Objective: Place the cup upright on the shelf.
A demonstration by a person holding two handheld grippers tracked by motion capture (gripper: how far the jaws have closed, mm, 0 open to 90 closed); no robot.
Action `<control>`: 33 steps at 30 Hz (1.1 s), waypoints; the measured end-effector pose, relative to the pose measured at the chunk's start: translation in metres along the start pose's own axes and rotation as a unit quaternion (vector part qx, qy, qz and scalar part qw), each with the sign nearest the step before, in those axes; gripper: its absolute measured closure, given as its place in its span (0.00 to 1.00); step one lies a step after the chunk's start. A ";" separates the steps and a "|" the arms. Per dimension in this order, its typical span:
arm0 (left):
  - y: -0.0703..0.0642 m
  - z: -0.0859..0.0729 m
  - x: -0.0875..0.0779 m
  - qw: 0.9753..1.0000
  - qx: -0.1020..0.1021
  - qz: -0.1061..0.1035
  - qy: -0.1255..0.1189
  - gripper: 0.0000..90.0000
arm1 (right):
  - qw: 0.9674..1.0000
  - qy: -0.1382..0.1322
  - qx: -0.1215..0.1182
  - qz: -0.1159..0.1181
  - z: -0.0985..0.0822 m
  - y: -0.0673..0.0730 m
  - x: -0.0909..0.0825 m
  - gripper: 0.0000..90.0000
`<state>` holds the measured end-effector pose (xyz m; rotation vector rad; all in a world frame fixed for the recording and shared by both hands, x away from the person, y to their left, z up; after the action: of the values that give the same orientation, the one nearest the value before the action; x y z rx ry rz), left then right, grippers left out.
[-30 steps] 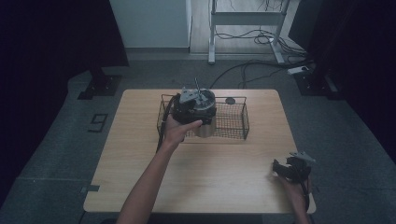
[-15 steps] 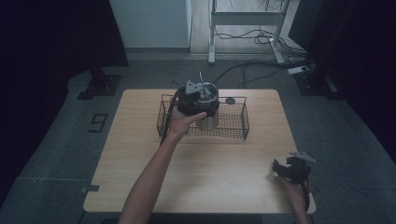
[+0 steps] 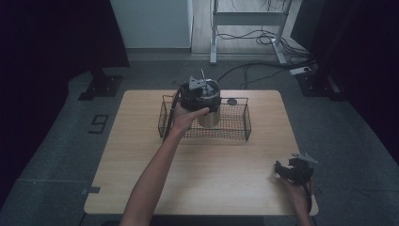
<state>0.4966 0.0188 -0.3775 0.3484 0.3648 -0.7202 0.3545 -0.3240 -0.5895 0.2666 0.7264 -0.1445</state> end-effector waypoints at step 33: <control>0.027 -0.044 0.056 0.997 -0.041 0.037 0.047 0.05 | 1.000 0.000 0.003 -0.002 -0.001 -0.001 -0.001 0.15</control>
<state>0.5451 0.0245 -0.4353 0.3173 0.4664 -0.6155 0.3530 -0.3242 -0.5896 0.2713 0.7266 -0.1503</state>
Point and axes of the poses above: each handheld gripper's, and its own axes: x roughly forward along the jaws, z roughly out of its top, y roughly to its left, the point moved 5 cm from there along x, roughly forward along the jaws, and after that the axes turned 14 degrees about x, right-handed, at the moved point
